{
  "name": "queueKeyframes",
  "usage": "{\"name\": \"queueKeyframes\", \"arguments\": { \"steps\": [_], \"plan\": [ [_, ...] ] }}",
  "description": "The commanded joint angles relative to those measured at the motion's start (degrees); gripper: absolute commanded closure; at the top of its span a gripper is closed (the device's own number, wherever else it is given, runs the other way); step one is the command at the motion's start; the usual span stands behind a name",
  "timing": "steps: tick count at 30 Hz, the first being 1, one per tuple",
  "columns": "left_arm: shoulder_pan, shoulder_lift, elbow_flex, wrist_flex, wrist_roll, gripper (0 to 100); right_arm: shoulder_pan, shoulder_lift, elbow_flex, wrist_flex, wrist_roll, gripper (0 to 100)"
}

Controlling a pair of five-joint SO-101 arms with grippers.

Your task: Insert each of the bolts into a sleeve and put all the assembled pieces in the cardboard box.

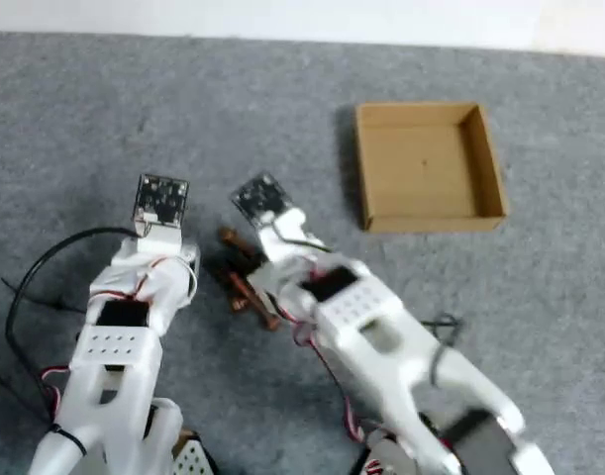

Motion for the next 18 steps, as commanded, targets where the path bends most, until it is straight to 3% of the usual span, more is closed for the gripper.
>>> {"name": "queueKeyframes", "arguments": {
  "steps": [1, 4, 18],
  "plan": [
    [-1.10, -1.54, -0.66, -0.97, 1.85, 89, -0.66, 6.29, -9.10, -1.36, -3.52, 85.2],
    [-1.45, -1.54, -0.75, -0.97, 1.93, 89, -0.75, 9.27, -12.09, -1.36, -5.71, 81.3],
    [-1.27, -1.54, -0.57, -1.76, 1.93, 89, -3.12, 10.68, -10.86, -1.27, -6.33, 81.8]
  ]
}}
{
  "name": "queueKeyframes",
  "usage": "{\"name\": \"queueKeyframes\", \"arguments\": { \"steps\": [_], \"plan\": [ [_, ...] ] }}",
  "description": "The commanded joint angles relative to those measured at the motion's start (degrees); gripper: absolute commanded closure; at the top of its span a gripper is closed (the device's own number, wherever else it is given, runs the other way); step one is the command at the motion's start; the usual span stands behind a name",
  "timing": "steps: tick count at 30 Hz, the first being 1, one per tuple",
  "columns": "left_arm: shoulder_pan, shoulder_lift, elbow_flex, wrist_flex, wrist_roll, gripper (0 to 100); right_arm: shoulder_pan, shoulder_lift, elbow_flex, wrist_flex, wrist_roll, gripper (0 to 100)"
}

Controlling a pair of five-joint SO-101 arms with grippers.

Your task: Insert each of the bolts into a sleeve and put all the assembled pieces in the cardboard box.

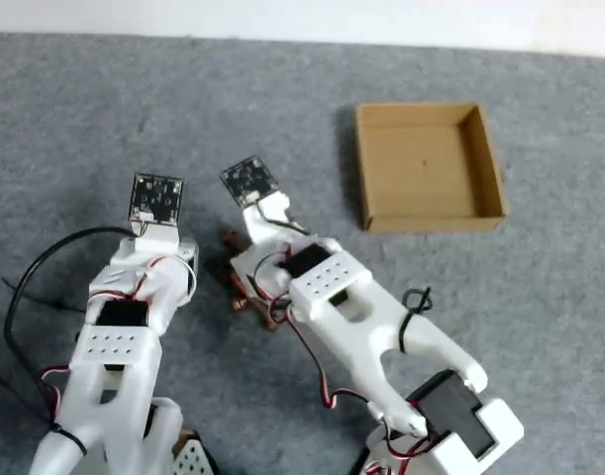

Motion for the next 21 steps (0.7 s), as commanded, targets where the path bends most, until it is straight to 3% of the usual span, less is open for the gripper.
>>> {"name": "queueKeyframes", "arguments": {
  "steps": [1, 21],
  "plan": [
    [-0.84, -1.54, -0.57, -1.05, 0.35, 89, -1.63, -0.31, -0.92, -1.19, -0.26, 81.8],
    [-0.84, -1.54, -0.57, -1.05, 0.09, 89, 2.59, 9.80, -4.88, -1.01, -0.35, 81.8]
  ]
}}
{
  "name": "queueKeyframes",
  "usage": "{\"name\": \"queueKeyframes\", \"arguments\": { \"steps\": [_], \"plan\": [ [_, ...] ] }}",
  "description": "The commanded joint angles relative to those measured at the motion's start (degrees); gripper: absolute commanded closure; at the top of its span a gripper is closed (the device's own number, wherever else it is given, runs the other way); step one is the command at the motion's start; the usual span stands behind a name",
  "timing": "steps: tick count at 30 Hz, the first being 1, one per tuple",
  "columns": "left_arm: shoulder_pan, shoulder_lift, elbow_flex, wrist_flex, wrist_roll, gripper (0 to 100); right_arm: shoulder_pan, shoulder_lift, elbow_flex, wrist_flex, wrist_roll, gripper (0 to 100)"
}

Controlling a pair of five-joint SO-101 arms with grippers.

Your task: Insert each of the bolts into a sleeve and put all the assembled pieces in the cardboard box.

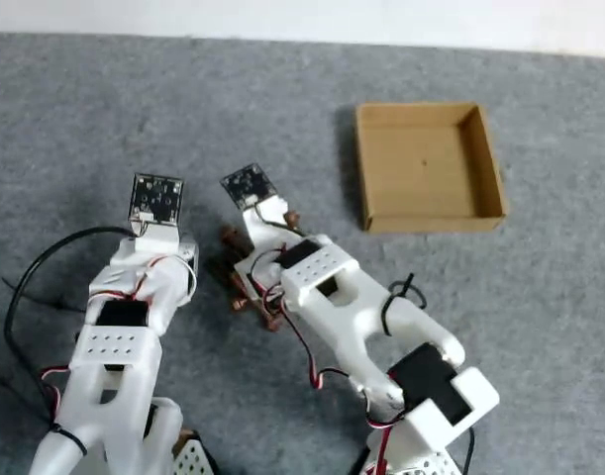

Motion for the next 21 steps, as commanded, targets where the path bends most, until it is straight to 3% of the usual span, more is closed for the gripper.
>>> {"name": "queueKeyframes", "arguments": {
  "steps": [1, 13, 21],
  "plan": [
    [-0.84, -1.54, -0.57, -1.05, 0.09, 89, 1.36, -0.22, -2.15, -1.01, -0.35, 81.8],
    [-0.84, -1.54, -0.57, -1.05, 0.00, 89, 6.37, -0.13, -2.24, -1.01, -0.44, 81.8],
    [-0.84, -1.54, -0.57, -1.05, 0.00, 89, 6.02, 0.57, -2.24, -1.01, -0.44, 81.8]
  ]
}}
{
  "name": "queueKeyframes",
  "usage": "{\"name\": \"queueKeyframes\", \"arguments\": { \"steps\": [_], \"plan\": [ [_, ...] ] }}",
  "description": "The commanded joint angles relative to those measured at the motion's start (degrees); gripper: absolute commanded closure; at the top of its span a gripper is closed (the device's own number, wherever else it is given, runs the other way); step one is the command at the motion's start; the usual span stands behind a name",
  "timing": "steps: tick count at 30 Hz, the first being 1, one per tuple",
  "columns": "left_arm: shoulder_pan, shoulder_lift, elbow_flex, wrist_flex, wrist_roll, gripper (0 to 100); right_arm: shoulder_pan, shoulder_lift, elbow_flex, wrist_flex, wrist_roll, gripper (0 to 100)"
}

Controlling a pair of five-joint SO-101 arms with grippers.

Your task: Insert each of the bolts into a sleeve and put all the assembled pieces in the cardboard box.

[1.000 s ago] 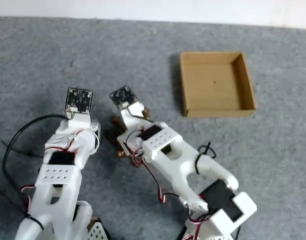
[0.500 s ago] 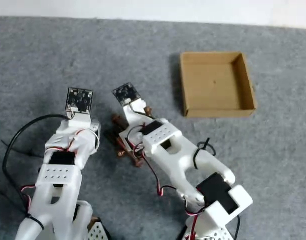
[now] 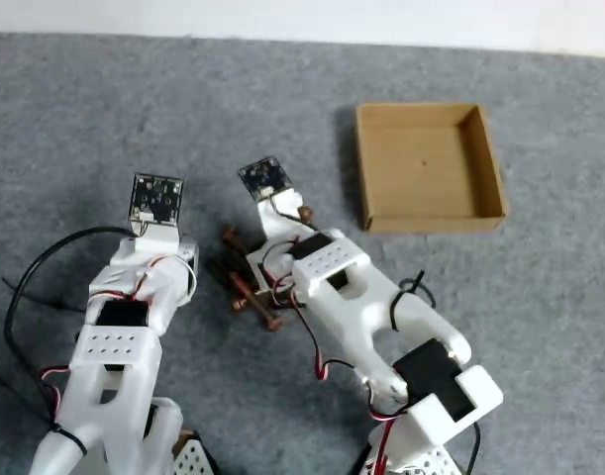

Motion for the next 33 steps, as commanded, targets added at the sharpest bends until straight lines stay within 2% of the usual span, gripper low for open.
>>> {"name": "queueKeyframes", "arguments": {
  "steps": [1, 11, 20, 22, 25, 30, 33],
  "plan": [
    [-0.84, -1.54, -0.57, -1.05, 0.00, 89, 0.84, 1.45, -2.42, -1.01, -0.44, 81.8],
    [-0.84, -1.54, -0.57, -1.05, 0.00, 89, 0.84, 12.35, -14.02, 4.44, -0.44, 81.8],
    [-0.84, -1.54, -0.57, -1.05, 0.00, 89, 0.84, 12.88, -14.37, 4.70, -0.44, 82.0],
    [-0.84, -1.54, -0.57, -1.05, 0.00, 89, 0.84, 12.88, -14.37, 4.70, -0.44, 85.7],
    [-0.84, -1.54, -0.57, -1.05, 0.00, 89, 0.84, 12.97, -14.37, 4.70, -0.35, 99.4],
    [-0.84, -1.54, -0.57, -1.05, 0.00, 89, 0.84, 12.53, -14.37, 5.23, -0.09, 99.5],
    [-0.84, -1.54, -0.57, -1.05, 0.00, 89, 0.84, 11.91, -14.64, 9.19, -0.09, 99.5]
  ]
}}
